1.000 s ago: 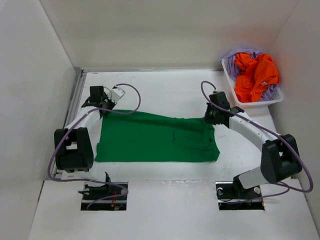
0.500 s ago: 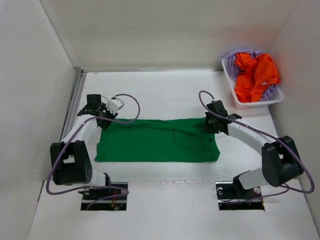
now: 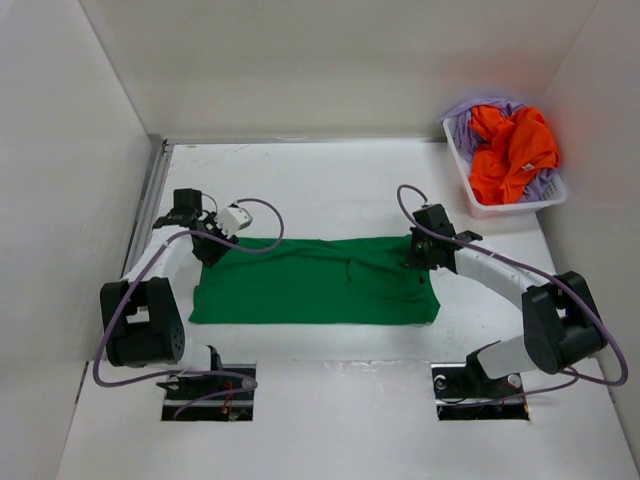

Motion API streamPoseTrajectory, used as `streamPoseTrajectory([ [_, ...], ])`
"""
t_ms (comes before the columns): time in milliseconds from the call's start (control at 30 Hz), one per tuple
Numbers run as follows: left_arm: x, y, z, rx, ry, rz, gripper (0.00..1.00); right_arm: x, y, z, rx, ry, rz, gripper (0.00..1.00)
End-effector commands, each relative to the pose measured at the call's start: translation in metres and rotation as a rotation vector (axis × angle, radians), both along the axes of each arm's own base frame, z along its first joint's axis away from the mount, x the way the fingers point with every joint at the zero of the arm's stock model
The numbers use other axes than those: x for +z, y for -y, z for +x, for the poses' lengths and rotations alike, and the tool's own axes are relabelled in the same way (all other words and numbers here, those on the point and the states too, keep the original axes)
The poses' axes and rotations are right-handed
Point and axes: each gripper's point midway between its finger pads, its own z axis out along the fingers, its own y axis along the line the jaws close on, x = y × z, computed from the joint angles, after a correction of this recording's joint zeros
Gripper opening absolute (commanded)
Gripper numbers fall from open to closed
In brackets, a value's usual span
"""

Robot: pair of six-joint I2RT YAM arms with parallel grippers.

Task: Fold and stack the t-shirts
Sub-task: Fold the other side of the tshirt into a rectangle

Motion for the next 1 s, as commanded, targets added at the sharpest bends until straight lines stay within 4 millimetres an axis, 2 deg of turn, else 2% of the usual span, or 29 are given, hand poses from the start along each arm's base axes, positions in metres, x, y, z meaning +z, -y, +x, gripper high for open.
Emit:
streamPoseTrajectory([
  [0, -0.01, 0.0, 0.004, -0.148, 0.015, 0.103, 0.44, 0.011, -0.007, 0.009, 0.003, 0.061, 0.034, 0.02],
  [233, -0.031, -0.014, 0.006, -0.169, -0.01, 0.21, 0.42, 0.011, -0.007, 0.008, -0.002, 0.063, 0.038, 0.03],
  [500, -0.043, -0.02, 0.008, -0.158, -0.057, 0.235, 0.29, 0.011, -0.008, 0.006, 0.001, 0.065, 0.046, 0.03],
  [800, -0.038, -0.017, 0.005, -0.154, -0.054, 0.214, 0.03, 0.011, -0.008, 0.005, 0.0, 0.067, 0.049, 0.03],
  [967, -0.012, -0.023, 0.02, -0.121, 0.019, 0.203, 0.01, 0.024, -0.004, 0.004, -0.008, 0.097, 0.058, 0.02],
])
